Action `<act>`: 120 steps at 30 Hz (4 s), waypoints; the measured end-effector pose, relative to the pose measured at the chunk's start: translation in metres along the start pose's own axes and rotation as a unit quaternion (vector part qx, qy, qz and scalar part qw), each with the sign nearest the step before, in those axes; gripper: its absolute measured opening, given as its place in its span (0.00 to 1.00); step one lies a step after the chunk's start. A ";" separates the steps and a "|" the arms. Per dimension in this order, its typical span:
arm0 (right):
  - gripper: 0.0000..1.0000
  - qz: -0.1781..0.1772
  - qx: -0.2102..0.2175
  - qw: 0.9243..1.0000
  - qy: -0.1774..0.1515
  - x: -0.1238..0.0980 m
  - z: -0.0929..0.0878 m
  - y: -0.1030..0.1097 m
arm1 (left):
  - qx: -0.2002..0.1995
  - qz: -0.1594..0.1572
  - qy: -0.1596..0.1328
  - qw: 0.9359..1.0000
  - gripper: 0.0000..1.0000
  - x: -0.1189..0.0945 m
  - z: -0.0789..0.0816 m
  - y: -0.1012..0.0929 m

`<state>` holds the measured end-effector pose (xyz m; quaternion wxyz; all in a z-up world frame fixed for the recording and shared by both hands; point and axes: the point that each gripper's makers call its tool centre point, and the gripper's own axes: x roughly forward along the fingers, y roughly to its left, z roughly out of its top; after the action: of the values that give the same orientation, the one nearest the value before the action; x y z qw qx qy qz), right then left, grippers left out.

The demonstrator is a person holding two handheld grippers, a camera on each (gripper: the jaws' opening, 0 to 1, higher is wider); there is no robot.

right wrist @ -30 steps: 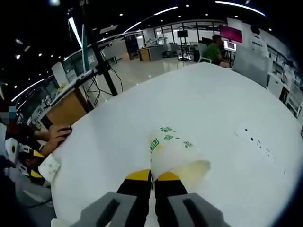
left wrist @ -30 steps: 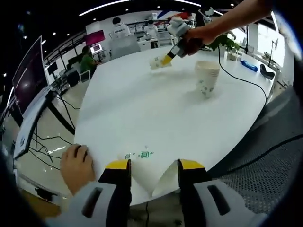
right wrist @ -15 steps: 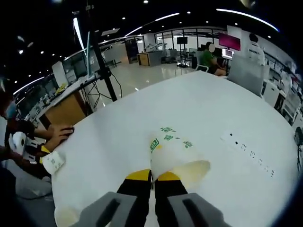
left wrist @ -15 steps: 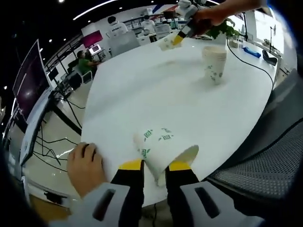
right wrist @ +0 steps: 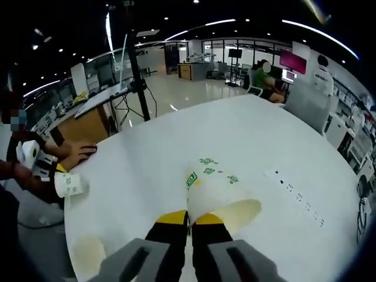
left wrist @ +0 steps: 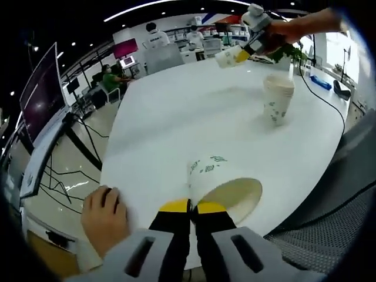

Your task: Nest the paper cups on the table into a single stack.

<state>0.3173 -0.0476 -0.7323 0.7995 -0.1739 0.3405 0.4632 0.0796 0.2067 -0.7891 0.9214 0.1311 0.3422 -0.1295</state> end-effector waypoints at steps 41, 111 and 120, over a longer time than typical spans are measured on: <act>0.00 0.064 -0.140 0.986 0.067 -0.083 -0.036 0.106 | -0.054 -0.055 -0.073 0.994 0.00 0.023 0.081 -0.056; 0.04 0.094 -0.241 0.958 0.124 -0.079 -0.055 0.153 | -0.084 -0.065 -0.082 0.991 0.00 0.014 0.075 -0.065; 0.04 0.098 -0.252 0.956 0.116 -0.074 -0.046 0.161 | -0.087 -0.064 -0.087 0.990 0.00 0.014 0.078 -0.061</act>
<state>0.1369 -0.0385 -0.7066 0.6360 -0.3876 0.3184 0.5865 0.1166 0.1219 -0.7509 0.9453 0.0168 0.2786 -0.1687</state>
